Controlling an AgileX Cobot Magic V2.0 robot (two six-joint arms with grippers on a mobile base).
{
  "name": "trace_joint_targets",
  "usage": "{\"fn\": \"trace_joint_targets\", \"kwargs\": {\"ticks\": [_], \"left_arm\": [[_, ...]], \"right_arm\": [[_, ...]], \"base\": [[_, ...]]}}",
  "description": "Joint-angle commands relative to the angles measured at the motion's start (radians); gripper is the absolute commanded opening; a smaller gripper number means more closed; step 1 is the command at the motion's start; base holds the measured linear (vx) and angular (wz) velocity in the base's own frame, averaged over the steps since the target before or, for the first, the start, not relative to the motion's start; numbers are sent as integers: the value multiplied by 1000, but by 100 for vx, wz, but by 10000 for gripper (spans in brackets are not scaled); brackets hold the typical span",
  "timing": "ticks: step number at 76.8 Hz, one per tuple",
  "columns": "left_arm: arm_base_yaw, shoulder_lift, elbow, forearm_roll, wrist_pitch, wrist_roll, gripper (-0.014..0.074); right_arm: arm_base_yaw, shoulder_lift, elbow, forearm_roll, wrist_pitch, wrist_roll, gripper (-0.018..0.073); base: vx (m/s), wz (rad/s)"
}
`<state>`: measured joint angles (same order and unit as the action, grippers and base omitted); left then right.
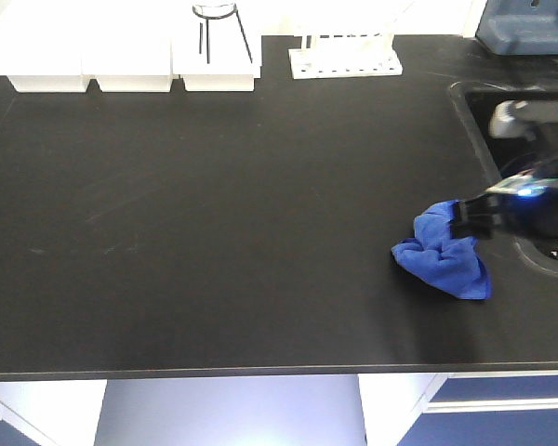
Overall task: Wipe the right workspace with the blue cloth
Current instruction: 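Grasp the blue cloth with the right gripper and lift it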
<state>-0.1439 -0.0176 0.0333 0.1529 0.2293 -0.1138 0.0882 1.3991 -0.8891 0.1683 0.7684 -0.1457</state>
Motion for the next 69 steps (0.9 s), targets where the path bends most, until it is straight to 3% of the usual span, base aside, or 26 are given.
{"fn": "trace_joint_targets", "kwargs": {"ticks": [1, 41, 43, 44, 53, 69], "left_arm": [[-7, 0, -26, -1, -83, -2, -6], [-7, 0, -26, -1, -83, -2, -6], [-7, 0, -26, -1, -83, -2, -6], [-7, 0, -26, -1, -83, -2, -6], [-7, 0, -26, -1, -83, -2, -6], [-7, 0, -26, -1, -83, -2, -6]], "right_arm": [[-5, 47, -34, 57, -55, -63, 554], [-5, 321, -34, 64, -284, -106, 536], [-5, 328, -34, 63, -286, -106, 516], [-5, 348, -34, 63, -282, -124, 305], [-5, 324, -34, 63, -279, -124, 4], [-4, 202, -34, 69, -255, -122, -6]], "base": [[0, 0], [0, 0], [0, 0], [0, 0], [0, 0], [0, 0]]}}
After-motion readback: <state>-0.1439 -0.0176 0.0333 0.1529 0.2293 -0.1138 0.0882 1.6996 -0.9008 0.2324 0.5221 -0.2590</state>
